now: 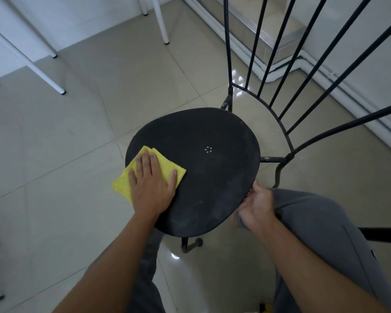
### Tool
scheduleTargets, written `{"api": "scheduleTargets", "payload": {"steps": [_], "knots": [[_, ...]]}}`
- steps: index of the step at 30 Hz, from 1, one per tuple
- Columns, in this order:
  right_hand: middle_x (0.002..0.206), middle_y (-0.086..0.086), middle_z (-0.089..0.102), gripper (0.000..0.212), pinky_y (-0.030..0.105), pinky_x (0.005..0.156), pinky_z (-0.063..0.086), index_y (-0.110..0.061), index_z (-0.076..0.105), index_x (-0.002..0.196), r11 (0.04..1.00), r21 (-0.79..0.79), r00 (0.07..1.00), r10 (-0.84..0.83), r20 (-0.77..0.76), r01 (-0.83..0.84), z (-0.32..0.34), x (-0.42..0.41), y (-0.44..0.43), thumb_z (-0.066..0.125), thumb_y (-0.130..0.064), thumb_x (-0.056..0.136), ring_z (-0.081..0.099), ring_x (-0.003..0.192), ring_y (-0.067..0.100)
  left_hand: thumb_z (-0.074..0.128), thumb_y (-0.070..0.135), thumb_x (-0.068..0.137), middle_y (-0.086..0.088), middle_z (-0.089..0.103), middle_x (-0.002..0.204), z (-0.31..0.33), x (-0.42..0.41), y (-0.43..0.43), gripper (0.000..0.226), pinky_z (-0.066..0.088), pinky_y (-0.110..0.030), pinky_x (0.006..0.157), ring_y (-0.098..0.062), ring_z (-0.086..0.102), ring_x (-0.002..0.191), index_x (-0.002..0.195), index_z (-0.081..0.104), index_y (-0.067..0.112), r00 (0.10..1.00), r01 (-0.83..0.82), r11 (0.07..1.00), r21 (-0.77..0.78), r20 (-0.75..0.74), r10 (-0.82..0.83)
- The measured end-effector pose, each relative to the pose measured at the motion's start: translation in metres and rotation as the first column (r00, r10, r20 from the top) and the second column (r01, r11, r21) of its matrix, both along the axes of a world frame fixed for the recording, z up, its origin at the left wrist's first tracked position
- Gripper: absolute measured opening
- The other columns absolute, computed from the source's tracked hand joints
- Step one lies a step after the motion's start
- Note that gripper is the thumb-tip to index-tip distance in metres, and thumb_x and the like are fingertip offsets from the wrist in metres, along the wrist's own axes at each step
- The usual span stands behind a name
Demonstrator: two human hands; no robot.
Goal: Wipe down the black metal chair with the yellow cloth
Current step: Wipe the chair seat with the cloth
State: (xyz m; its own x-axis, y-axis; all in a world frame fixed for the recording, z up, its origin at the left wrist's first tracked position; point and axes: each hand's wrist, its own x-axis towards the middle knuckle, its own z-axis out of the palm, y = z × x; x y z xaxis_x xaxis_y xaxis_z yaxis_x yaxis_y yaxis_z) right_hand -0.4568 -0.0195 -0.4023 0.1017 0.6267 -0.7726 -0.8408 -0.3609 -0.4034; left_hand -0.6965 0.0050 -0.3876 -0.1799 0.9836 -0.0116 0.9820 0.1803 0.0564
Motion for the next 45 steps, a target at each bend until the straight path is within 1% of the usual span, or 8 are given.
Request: {"api": "scheduleTargets", "payload": {"steps": [8, 13, 17, 19, 22, 26, 34, 45], "knots": [[0.098, 0.009, 0.074, 0.030, 0.038, 0.074, 0.057, -0.013, 0.059, 0.124, 1.000, 0.009, 1.000, 0.003, -0.012, -0.003, -0.002, 0.001, -0.001, 0.038, -0.026, 0.106, 0.069, 0.094, 0.025, 0.018, 0.064, 0.095, -0.010, 0.011, 0.164, 0.005, 0.039, -0.056, 0.083, 0.016, -0.052, 0.120, -0.026, 0.006, 0.152, 0.155, 0.016, 0.007, 0.994, 0.097, 0.994, -0.046, -0.035, -0.099], [0.097, 0.011, 0.074, 0.031, 0.040, 0.077, 0.056, -0.010, 0.063, 0.116, 1.000, 0.006, 1.000, 0.003, -0.023, -0.002, 0.001, 0.002, 0.000, 0.038, -0.026, 0.106, 0.067, 0.096, 0.027, 0.020, 0.064, 0.096, -0.011, 0.005, 0.164, 0.009, 0.089, -0.068, 0.083, 0.012, -0.054, 0.120, -0.027, -0.001, 0.152, 0.156, 0.013, 0.007, 0.971, 0.241, 0.967, -0.083, 0.014, -0.240], [0.126, 0.020, 0.067, 0.043, 0.050, 0.102, 0.049, -0.004, 0.058, 0.133, 0.999, -0.004, 0.997, 0.032, -0.065, -0.032, 0.000, 0.003, -0.002, 0.037, -0.030, 0.105, 0.063, 0.118, 0.036, 0.023, 0.062, 0.095, -0.012, 0.007, 0.164, 0.009, 0.129, -0.045, 0.082, 0.011, -0.055, 0.119, -0.029, 0.002, 0.152, 0.155, 0.017, 0.006, 0.952, 0.302, 0.951, -0.071, 0.066, -0.298], [0.132, 0.021, 0.063, 0.046, 0.053, 0.105, 0.046, -0.006, 0.056, 0.137, 0.998, -0.023, 0.996, 0.054, -0.077, -0.056, -0.003, 0.005, -0.004, 0.039, -0.030, 0.101, 0.061, 0.121, 0.038, 0.021, 0.061, 0.095, -0.013, 0.007, 0.164, 0.007, 0.146, -0.027, 0.082, 0.011, -0.056, 0.119, -0.030, 0.001, 0.152, 0.155, 0.016, 0.005, 0.944, 0.325, 0.943, -0.069, 0.085, -0.319], [0.128, 0.018, 0.066, 0.042, 0.050, 0.102, 0.049, -0.009, 0.059, 0.133, 0.999, 0.014, 0.996, 0.048, -0.079, -0.047, -0.004, 0.006, -0.005, 0.041, -0.024, 0.099, 0.064, 0.117, 0.035, 0.022, 0.059, 0.095, -0.013, 0.008, 0.164, 0.005, 0.167, 0.004, 0.081, 0.010, -0.057, 0.119, -0.030, 0.002, 0.152, 0.155, 0.016, 0.004, 0.929, 0.363, 0.930, -0.060, 0.103, -0.356], [0.098, 0.013, 0.073, 0.028, 0.034, 0.076, 0.056, -0.008, 0.066, 0.111, 0.999, 0.036, 0.998, 0.002, -0.059, 0.000, -0.001, 0.005, -0.002, 0.044, -0.022, 0.103, 0.070, 0.085, 0.023, 0.022, 0.060, 0.094, -0.013, 0.010, 0.164, 0.004, 0.180, 0.048, 0.081, 0.010, -0.056, 0.119, -0.031, 0.005, 0.151, 0.155, 0.017, 0.005, 0.920, 0.386, 0.921, -0.057, 0.097, -0.380], [0.079, 0.003, 0.051, 0.006, 0.032, 0.066, 0.045, -0.021, 0.053, 0.091, 0.999, 0.045, 0.999, 0.002, -0.054, 0.000, -0.013, 0.005, -0.002, 0.049, -0.018, 0.095, 0.048, 0.069, 0.019, 0.016, 0.063, 0.095, -0.009, 0.000, 0.165, 0.006, 0.121, 0.114, 0.082, 0.005, -0.052, 0.121, -0.027, -0.002, 0.152, 0.156, 0.005, 0.009, 0.967, 0.244, 0.966, -0.085, 0.093, -0.236], [0.093, 0.006, 0.068, 0.018, 0.038, 0.087, 0.054, -0.018, 0.054, 0.116, 0.998, 0.056, 0.999, 0.009, -0.038, -0.007, -0.009, 0.003, -0.002, 0.042, -0.022, 0.103, 0.063, 0.088, 0.022, 0.016, 0.061, 0.096, -0.009, 0.006, 0.165, 0.003, -0.004, 0.062, 0.080, 0.009, -0.052, 0.121, -0.026, 0.002, 0.152, 0.156, 0.011, 0.009, 0.999, 0.028, 1.000, -0.012, 0.027, -0.027]]}}
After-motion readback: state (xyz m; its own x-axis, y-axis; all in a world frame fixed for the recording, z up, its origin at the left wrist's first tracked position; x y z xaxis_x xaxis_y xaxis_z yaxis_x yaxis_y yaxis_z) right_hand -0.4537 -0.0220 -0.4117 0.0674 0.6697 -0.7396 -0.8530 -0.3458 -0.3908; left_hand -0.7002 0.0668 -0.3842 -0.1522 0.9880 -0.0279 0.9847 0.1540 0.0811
